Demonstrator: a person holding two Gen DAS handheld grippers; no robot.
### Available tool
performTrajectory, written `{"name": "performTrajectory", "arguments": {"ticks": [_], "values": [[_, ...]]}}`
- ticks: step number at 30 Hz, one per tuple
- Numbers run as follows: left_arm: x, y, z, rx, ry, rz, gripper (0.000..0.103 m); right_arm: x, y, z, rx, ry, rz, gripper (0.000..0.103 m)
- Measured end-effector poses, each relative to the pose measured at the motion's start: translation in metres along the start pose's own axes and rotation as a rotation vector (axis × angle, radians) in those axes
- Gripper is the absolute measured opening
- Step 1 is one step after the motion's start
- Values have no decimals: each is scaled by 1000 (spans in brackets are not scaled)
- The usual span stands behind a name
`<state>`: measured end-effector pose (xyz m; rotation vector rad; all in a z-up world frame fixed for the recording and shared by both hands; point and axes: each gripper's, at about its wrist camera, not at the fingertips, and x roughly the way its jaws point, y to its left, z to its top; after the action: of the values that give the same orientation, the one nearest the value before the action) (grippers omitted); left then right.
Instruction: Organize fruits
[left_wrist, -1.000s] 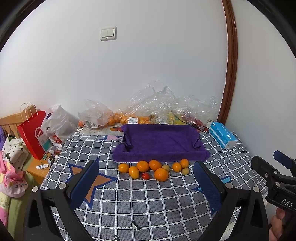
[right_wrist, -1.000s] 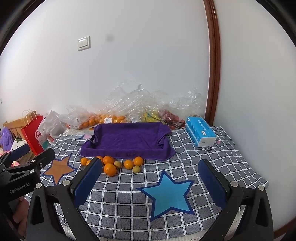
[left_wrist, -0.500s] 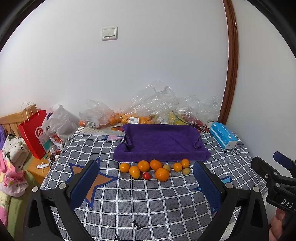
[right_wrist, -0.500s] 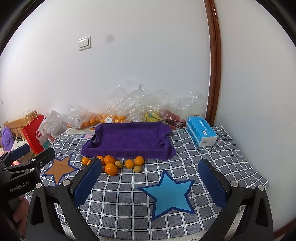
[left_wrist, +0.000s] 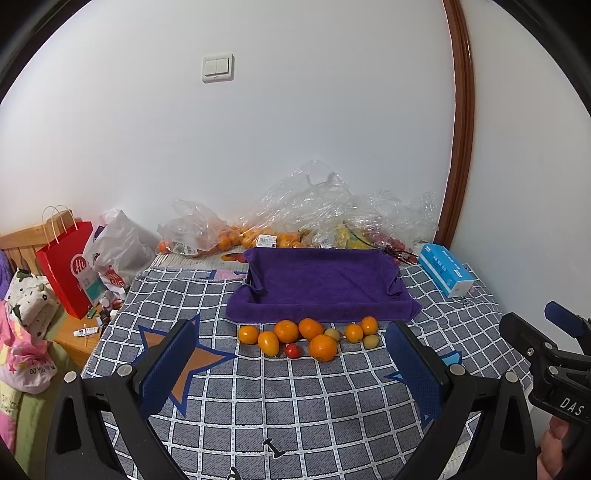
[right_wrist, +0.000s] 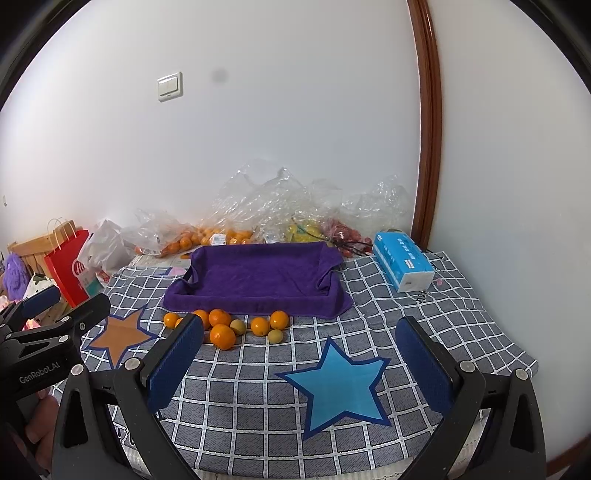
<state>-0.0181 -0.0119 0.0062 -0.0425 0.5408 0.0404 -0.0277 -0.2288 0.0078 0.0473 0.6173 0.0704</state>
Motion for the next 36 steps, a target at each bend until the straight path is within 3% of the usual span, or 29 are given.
{"name": "performTrajectory", "arguments": {"ticks": [36], "values": [[4, 0, 6, 14, -11, 20, 103, 8, 0, 3, 2, -12, 7, 102]]}}
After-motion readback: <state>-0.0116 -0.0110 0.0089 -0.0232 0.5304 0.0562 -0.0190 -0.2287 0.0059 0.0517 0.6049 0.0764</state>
